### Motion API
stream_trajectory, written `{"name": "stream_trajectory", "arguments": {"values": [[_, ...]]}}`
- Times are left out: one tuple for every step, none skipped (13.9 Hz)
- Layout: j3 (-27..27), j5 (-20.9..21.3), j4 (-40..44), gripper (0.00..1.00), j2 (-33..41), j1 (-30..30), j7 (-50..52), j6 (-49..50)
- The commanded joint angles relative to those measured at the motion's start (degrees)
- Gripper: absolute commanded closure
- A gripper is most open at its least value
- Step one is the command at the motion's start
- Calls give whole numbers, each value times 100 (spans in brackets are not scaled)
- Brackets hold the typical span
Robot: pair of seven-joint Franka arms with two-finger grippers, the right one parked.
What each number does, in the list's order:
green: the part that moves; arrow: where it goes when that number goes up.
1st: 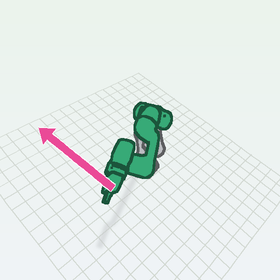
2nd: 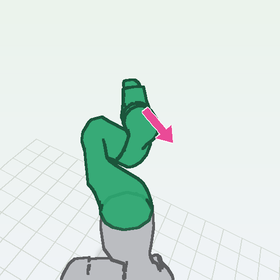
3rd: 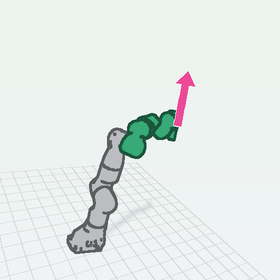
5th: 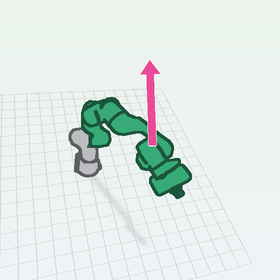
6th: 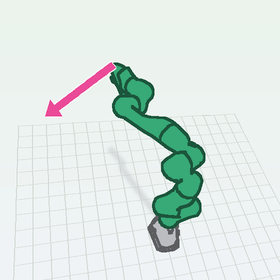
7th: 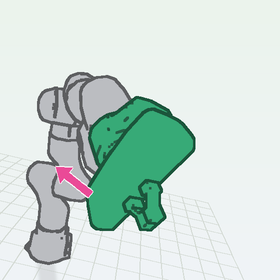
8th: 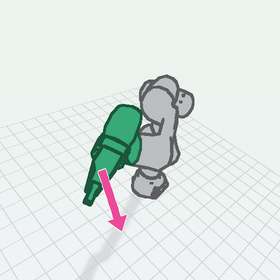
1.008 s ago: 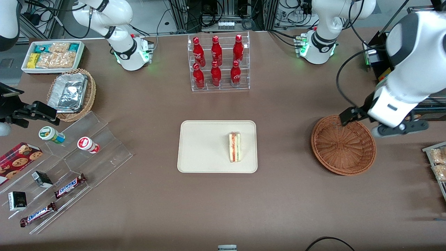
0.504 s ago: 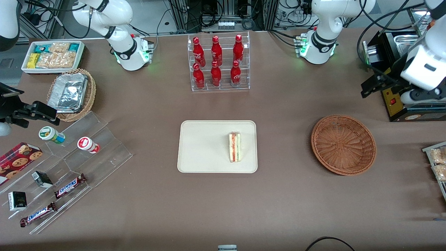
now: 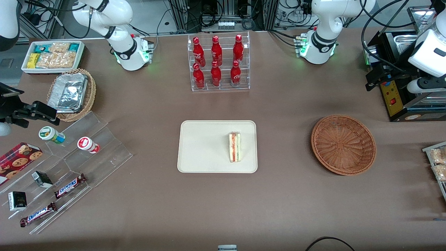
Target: Place sandwich from basket to tray
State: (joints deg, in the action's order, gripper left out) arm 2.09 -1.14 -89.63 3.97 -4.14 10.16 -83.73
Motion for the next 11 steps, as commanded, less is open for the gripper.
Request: {"name": "stream_trajectory", "arguments": {"values": [[20, 79, 138, 0, -81, -52, -40, 138], [-24, 79, 130, 0, -89, -69, -40, 129], [-68, 79, 130, 0, -90, -87, -40, 60], [-129, 79, 130, 0, -133, -104, -40, -19], [-165, 88, 95, 0, -142, -148, -40, -151], [-208, 97, 86, 0, -142, -157, -40, -213], [-209, 210, 77, 0, -151, -157, -40, -248], [-200, 246, 68, 0, -151, -157, -49, -257], [-200, 255, 68, 0, -151, -149, -49, -257], [-200, 255, 51, 0, -134, -140, -49, -257], [-200, 246, 42, 0, -116, -122, -49, -257]]}}
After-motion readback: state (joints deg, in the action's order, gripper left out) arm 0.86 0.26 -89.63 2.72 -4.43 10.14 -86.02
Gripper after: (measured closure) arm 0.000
